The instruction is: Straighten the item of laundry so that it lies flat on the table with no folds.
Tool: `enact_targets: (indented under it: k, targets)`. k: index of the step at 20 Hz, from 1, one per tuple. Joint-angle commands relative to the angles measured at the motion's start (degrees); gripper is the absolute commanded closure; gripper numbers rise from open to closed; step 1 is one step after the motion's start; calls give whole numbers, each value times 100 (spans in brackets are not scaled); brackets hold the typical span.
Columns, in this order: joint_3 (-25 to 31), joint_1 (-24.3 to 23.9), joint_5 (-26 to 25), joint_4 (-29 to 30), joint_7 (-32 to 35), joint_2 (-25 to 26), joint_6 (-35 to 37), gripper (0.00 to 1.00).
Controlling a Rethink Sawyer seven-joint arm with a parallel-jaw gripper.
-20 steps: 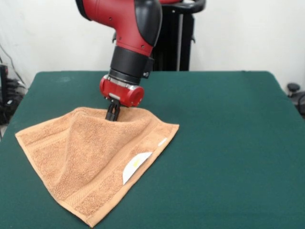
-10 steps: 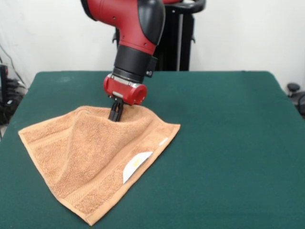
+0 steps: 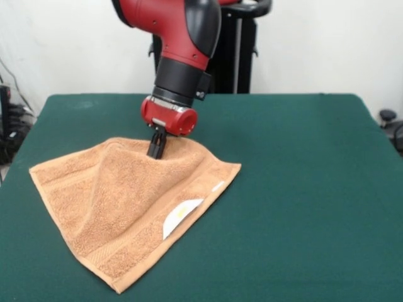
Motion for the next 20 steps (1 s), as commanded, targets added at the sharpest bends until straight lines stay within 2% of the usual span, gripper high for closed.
enact_targets:
  k: [1, 7, 14, 20]
  targets:
    - [1125, 173, 15, 1215, 1317, 781, 1393, 100]
    - [867, -28, -318, 1146, 854, 739, 1574, 100]
    - [594, -390, -1063, 785, 265, 893, 1628, 100]
    - [417, -590, -1612, 505, 19, 881, 1838, 100]
